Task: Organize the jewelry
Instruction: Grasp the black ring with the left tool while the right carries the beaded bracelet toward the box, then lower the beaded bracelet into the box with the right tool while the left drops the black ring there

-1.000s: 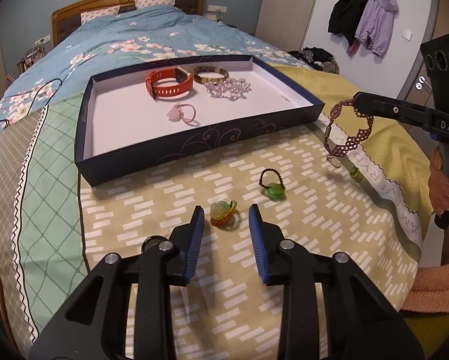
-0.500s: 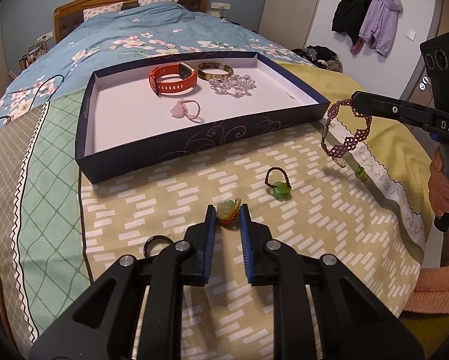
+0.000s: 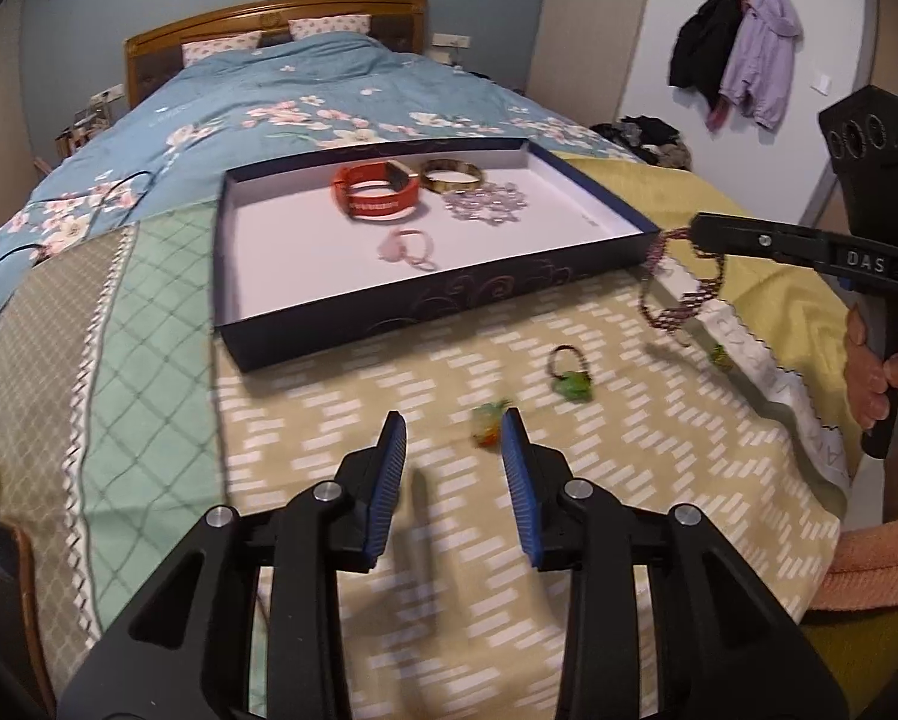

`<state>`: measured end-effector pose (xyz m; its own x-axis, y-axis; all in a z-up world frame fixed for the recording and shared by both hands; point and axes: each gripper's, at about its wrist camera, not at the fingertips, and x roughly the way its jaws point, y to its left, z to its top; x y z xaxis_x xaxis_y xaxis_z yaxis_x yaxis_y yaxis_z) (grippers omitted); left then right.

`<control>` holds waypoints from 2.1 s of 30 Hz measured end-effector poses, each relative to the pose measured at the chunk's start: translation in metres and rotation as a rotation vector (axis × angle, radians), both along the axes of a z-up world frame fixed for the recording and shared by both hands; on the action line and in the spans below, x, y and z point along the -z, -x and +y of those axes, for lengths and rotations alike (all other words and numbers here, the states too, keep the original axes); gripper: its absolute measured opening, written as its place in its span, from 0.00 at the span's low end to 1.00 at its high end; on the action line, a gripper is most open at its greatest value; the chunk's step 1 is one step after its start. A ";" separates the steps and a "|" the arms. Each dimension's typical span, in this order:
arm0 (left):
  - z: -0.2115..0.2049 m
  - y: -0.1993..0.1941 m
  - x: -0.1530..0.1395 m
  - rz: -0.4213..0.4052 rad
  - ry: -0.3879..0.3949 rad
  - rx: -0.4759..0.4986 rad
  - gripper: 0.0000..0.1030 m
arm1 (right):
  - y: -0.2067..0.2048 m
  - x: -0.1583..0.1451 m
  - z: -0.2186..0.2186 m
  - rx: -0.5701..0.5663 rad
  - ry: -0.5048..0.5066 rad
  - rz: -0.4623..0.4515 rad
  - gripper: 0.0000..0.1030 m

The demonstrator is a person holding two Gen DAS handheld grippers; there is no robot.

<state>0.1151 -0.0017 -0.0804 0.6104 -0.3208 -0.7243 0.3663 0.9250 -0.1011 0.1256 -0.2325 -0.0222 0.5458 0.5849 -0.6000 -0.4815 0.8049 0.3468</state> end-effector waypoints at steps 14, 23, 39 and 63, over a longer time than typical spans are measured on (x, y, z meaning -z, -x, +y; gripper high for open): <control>0.014 -0.001 0.014 0.045 -0.079 -0.072 0.23 | -0.003 0.003 0.003 -0.008 -0.003 -0.001 0.02; 0.004 -0.003 0.011 0.030 -0.091 -0.071 0.22 | -0.008 -0.006 0.010 -0.020 -0.013 -0.018 0.01; -0.008 -0.019 -0.026 -0.084 -0.054 -0.034 0.22 | -0.031 -0.027 0.014 -0.014 -0.016 -0.067 0.01; -0.023 -0.075 -0.040 -0.096 -0.028 -0.041 0.22 | -0.079 -0.024 0.023 0.006 -0.009 -0.048 0.01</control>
<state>0.1904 -0.0243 -0.0408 0.6896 -0.2751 -0.6699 0.3352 0.9412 -0.0415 0.2045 -0.2095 0.0023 0.5774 0.5868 -0.5677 -0.4927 0.8049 0.3308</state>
